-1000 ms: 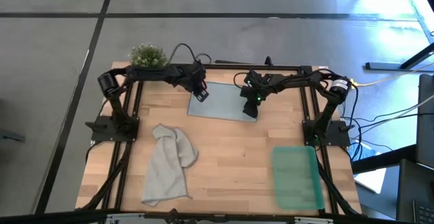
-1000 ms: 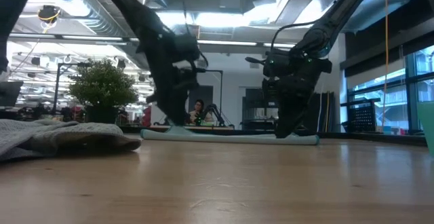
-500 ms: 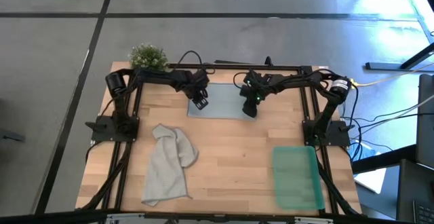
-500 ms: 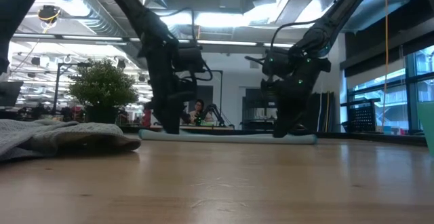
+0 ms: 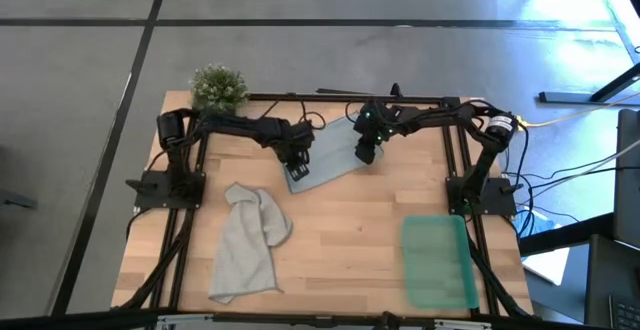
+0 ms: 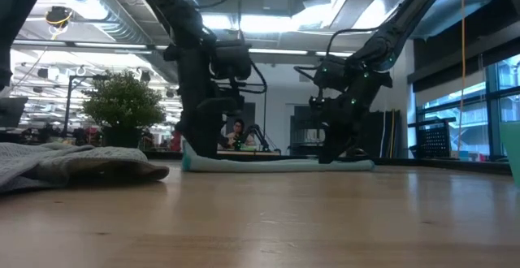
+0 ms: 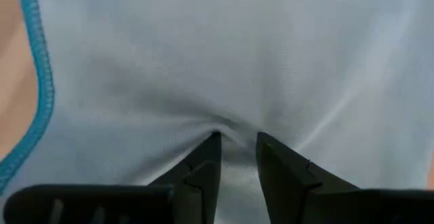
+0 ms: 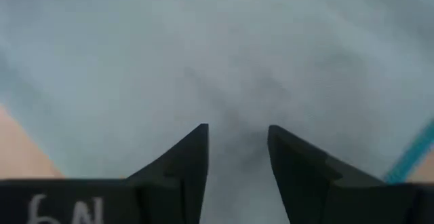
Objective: Roll microfiber towels into tight, uniform cylinder then place into a basket
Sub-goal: Fold the blue towel
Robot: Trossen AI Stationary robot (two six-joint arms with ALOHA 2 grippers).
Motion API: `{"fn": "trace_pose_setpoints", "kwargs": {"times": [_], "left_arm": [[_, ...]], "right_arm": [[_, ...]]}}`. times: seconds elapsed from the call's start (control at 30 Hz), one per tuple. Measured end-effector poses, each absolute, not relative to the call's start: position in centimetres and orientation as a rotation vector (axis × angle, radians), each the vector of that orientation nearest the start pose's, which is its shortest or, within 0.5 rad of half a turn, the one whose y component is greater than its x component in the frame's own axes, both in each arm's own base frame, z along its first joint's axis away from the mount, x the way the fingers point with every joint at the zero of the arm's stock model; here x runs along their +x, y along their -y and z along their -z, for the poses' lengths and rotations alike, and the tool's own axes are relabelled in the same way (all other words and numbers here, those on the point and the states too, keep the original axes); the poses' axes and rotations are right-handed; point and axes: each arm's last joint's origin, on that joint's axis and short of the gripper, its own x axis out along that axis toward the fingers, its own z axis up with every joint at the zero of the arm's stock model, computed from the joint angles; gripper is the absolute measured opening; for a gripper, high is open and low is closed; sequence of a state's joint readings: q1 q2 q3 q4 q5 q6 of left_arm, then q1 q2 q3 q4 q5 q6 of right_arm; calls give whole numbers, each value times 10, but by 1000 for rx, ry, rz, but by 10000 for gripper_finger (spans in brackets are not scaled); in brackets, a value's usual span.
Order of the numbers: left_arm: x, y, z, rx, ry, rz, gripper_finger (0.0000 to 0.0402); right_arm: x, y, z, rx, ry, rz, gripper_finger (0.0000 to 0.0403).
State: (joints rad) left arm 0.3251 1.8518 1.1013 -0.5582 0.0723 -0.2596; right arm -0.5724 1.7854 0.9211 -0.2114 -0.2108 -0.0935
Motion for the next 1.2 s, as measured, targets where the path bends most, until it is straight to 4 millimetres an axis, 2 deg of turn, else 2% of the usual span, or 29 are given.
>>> {"fn": "trace_pose_setpoints", "kwargs": {"times": [0.1, 0.23, 0.37, 0.5, 0.8, 0.97, 1.2], "left_arm": [[322, -102, -152, -465, -1205, -397, 90], [317, -106, -180, -383, -1099, -511, 90], [310, -114, -190, -363, -1074, -583, 90], [308, -121, -182, -375, -1103, -605, 90], [316, -120, -145, -423, -1225, -552, 90], [320, -117, -138, -441, -1245, -517, 90], [325, -101, -138, -425, -1250, -457, 90]], "right_arm": [[281, 174, -146, 296, -971, 272, 153], [284, 169, -174, 281, -940, 243, 153], [283, 161, -191, 314, -896, 142, 153], [281, 150, -182, 363, -916, 46, 153], [267, 134, -142, 390, -1054, 57, 153], [260, 134, -131, 354, -1114, 133, 153], [260, 148, -127, 281, -1076, 222, 153]]}}
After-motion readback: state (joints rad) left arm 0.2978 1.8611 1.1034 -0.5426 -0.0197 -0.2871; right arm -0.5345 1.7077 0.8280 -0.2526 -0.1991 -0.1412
